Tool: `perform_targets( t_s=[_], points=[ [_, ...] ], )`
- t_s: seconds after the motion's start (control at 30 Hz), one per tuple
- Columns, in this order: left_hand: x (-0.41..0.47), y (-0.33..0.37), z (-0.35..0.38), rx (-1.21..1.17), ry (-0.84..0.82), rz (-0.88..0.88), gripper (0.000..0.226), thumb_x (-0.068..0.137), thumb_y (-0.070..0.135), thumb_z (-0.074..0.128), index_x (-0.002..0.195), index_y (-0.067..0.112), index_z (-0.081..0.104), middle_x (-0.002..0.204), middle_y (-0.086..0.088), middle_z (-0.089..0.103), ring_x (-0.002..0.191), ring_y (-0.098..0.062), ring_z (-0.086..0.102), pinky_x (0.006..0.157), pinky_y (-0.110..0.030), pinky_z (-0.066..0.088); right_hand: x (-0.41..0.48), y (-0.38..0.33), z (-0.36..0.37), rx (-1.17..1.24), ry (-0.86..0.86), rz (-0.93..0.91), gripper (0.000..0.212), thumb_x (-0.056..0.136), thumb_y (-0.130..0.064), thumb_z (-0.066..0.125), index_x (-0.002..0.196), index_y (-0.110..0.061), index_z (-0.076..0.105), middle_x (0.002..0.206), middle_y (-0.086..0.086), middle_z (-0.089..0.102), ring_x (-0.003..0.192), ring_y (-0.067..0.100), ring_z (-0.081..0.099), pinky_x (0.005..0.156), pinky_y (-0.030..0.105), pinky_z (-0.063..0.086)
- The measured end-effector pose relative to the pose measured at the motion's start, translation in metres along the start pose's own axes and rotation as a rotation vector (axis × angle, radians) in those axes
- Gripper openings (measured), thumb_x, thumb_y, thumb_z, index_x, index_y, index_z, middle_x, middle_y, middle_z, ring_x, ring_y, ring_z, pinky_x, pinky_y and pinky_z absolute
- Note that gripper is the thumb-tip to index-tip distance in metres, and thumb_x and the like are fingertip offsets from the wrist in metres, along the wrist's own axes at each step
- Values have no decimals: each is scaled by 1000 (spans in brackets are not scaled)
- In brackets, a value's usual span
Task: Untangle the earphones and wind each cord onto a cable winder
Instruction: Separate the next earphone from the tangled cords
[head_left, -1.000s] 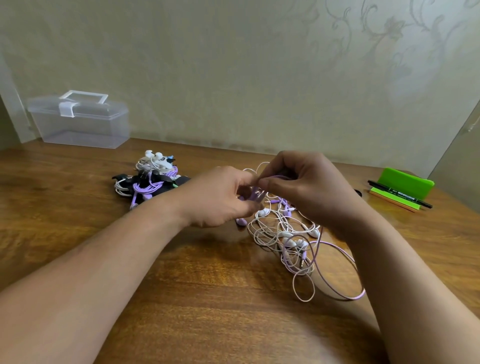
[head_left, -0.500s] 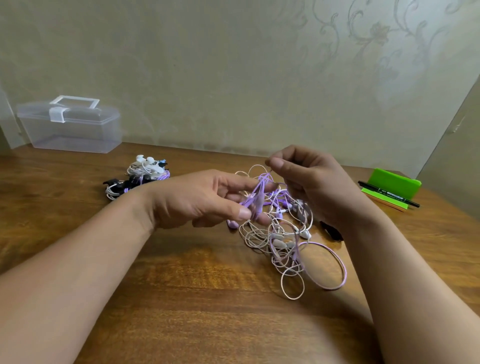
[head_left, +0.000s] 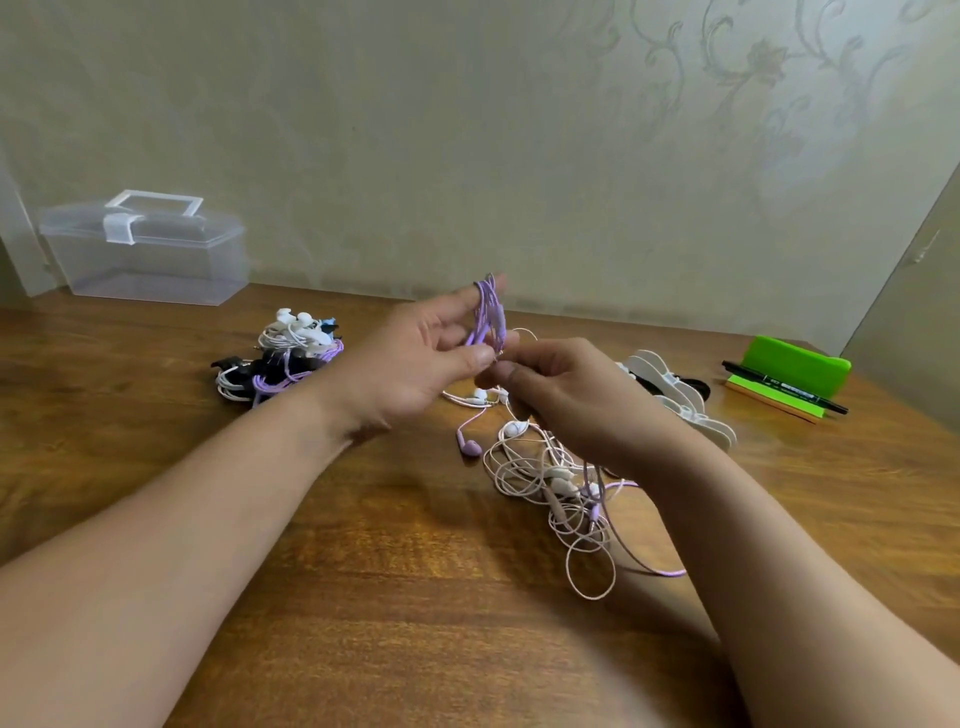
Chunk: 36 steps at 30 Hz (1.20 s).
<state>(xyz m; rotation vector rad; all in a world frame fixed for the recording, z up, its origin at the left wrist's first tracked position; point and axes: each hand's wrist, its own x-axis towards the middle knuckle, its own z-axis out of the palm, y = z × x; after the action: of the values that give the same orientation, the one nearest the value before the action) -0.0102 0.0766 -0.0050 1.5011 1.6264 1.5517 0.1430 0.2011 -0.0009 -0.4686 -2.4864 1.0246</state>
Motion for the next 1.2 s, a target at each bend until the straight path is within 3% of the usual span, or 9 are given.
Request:
perform_targets(
  t_s=[0.1,0.23,0.4,0.53,0.7,0.97,1.03,1.07,1.2],
  points=[
    [-1,-7,2,231,-44,25,65,103,0,55,153,38,40,132,13,68,127,7,57,110,-15,39,-4,-5,-5,-152,-26,-43,28,105,-35,60,96,-15,77,68,-2,64,53,9,47,50,22,35],
    [-5,-4,-4,548,-120,12,55,102,15,64,150,38,50,121,22,72,116,9,63,110,-27,46,-7,-4,-24,-151,70,-57,22,97,-35,73,86,-16,76,58,-6,56,50,5,42,48,19,31],
    [-12,18,-6,299,-416,-130,52,100,3,63,144,30,56,119,1,76,109,-9,72,107,-51,51,-9,-2,-38,113,37,-106,10,95,-21,76,95,-12,74,72,-4,66,57,3,50,54,17,39],
    [-14,17,-12,93,-604,-126,52,101,2,61,149,21,53,130,-14,71,120,-37,61,97,-84,16,-6,2,-36,433,-35,-120,6,91,-19,72,94,-14,70,75,-4,62,55,5,47,51,17,36],
    [-16,19,-14,-379,-604,-35,57,98,6,58,150,29,52,122,-13,73,50,-27,40,50,-27,27,-3,4,-22,719,-116,-113,10,94,-24,67,89,-15,69,64,7,40,57,15,19,51,28,16],
    [0,15,-14,-201,39,41,62,103,4,52,156,32,40,126,-7,73,35,1,32,42,-17,26,-6,-7,-11,89,-109,-32,25,105,-40,60,104,-23,78,73,-4,62,58,13,42,52,27,34],
    [0,10,-9,-6,79,35,64,104,-2,53,158,27,37,122,-6,74,57,6,62,53,-22,38,-8,-11,-12,-60,-78,-73,27,104,-43,61,95,-23,75,69,-5,64,56,11,45,54,26,36],
    [-1,7,-7,63,67,29,65,103,-2,54,159,26,36,122,-3,74,83,7,70,89,-23,58,-9,-14,-12,-89,-50,-88,27,104,-43,62,92,-22,75,67,-5,64,54,9,46,53,24,37],
    [-4,0,-6,275,-72,0,65,102,2,60,158,28,39,134,14,66,130,5,55,117,-24,38,-9,-14,-16,-152,82,-117,27,101,-38,66,85,-17,73,62,-1,60,51,7,45,49,24,33]
  ],
)
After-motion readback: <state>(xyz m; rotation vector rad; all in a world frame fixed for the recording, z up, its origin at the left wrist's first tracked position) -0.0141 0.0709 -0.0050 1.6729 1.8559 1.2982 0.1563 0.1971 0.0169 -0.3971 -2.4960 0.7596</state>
